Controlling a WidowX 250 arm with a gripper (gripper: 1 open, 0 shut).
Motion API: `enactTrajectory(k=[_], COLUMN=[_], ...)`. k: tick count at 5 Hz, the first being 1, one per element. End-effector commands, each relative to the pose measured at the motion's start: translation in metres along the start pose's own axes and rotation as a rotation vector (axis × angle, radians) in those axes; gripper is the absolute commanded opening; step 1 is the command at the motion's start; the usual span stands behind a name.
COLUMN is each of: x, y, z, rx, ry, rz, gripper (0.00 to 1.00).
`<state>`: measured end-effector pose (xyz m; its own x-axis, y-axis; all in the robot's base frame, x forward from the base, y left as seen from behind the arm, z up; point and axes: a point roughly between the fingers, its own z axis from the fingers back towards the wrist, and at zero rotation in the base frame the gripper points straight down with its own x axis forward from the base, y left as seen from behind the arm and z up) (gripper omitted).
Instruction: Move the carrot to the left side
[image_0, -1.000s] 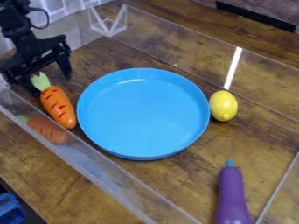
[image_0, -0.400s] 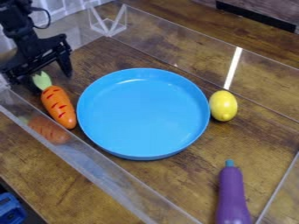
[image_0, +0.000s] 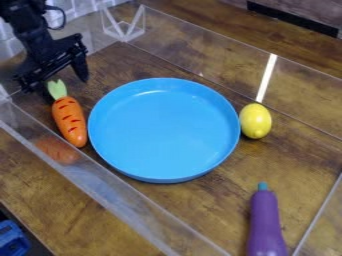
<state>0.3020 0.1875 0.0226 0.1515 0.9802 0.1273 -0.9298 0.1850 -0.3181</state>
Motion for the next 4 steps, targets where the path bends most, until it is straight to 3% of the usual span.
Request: enactTrajectory(k=[1,2,4], x=[-0.0117,-0.0131,-0.0164], y=[0.0021,0.004,0.0016], z=[-0.0132,-0.0169,-0.0145], rx=[0.011,0.006,0.018], ry=[0.025,0.026,-0.022], rz=[-0.036,-0.065,0.013], gripper=[1.0,1.0,1.0])
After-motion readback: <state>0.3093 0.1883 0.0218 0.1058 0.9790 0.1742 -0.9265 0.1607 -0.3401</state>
